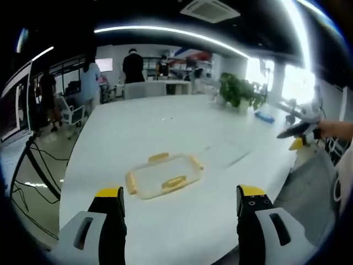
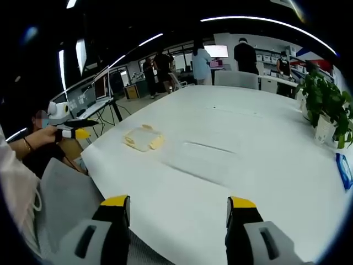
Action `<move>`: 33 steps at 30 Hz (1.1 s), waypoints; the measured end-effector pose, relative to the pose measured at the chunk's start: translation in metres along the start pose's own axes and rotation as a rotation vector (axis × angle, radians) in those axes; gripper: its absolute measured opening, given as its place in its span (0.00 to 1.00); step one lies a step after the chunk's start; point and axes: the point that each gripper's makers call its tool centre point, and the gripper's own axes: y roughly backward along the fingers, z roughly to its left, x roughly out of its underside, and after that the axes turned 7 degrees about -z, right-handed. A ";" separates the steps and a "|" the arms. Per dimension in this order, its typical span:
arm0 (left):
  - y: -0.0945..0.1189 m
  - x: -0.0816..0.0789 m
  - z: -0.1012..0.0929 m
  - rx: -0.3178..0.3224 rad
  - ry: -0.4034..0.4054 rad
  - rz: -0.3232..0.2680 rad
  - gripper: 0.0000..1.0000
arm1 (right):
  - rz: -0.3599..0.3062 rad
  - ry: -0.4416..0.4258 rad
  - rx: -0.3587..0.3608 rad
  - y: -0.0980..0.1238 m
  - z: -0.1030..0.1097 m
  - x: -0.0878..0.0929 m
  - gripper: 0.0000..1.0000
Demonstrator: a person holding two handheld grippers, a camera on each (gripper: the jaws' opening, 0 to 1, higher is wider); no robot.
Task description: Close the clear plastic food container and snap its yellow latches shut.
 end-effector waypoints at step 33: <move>0.002 0.014 0.007 -0.017 0.035 0.025 0.81 | 0.031 -0.010 0.011 -0.005 -0.003 0.003 0.70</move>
